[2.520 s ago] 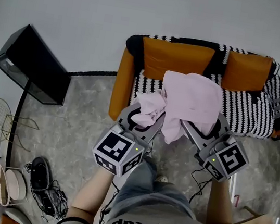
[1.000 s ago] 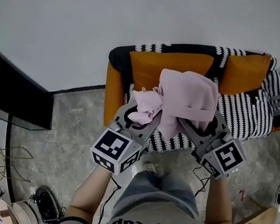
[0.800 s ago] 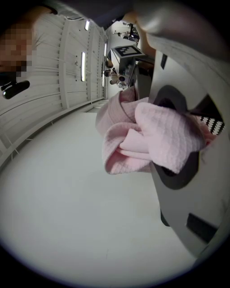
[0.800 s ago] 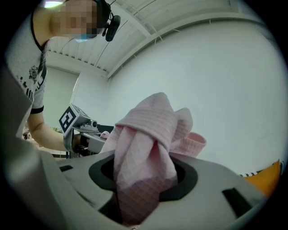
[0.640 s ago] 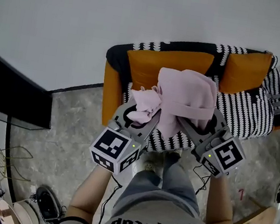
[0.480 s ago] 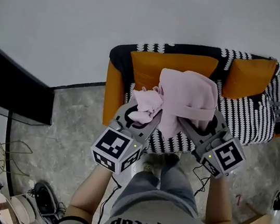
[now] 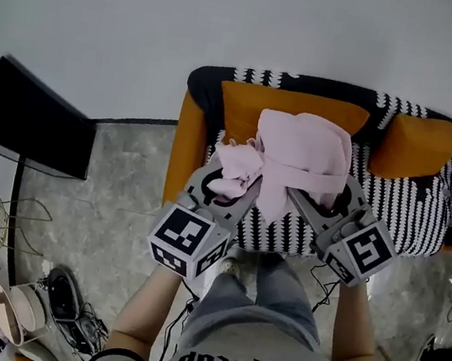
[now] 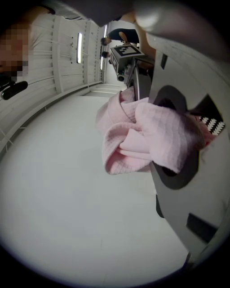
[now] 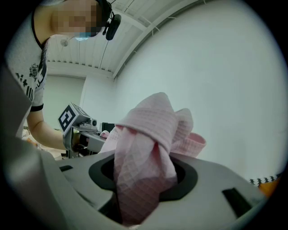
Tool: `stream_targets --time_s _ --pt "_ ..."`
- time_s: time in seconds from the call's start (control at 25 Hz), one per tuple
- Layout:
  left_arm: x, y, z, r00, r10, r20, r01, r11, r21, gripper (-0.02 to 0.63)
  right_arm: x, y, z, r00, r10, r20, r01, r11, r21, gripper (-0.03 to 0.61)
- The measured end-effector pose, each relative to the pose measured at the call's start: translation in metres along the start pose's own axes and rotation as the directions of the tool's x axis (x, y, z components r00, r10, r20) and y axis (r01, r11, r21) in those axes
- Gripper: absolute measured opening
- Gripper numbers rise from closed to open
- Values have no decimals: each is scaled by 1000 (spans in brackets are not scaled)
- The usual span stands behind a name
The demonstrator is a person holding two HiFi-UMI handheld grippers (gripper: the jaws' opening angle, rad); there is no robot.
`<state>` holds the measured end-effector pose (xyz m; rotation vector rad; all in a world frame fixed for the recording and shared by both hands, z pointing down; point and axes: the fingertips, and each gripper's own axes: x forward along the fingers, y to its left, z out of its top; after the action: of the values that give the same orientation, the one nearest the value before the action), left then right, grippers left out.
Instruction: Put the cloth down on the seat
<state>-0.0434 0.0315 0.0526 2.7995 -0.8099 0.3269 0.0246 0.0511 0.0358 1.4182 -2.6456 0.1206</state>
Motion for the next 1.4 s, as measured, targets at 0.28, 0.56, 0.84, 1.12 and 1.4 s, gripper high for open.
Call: stream_targets --time_s 0.28,0.56,0.84,1.12,1.4 --pt "40 12 -15 998 53 -32 -55 998 -43 195 16 -39 -24 997 66 -36 -66 998 24 216" --pt "54 22 -36 992 106 -67 -111 990 -86 195 31 -51 -47 988 135 -72 -131 990 52 215" --pt "68 31 -63 982 156 -105 -169 977 -129 195 44 -61 -78 974 200 -107 -190 977 95 215" --pt "76 36 -92 970 187 -154 -212 962 -169 195 53 -62 -110 956 251 -152 -230 963 139 216" --pt "83 36 -124 959 203 -200 -243 948 -205 193 56 -63 -143 940 280 -192 -248 953 177 216"
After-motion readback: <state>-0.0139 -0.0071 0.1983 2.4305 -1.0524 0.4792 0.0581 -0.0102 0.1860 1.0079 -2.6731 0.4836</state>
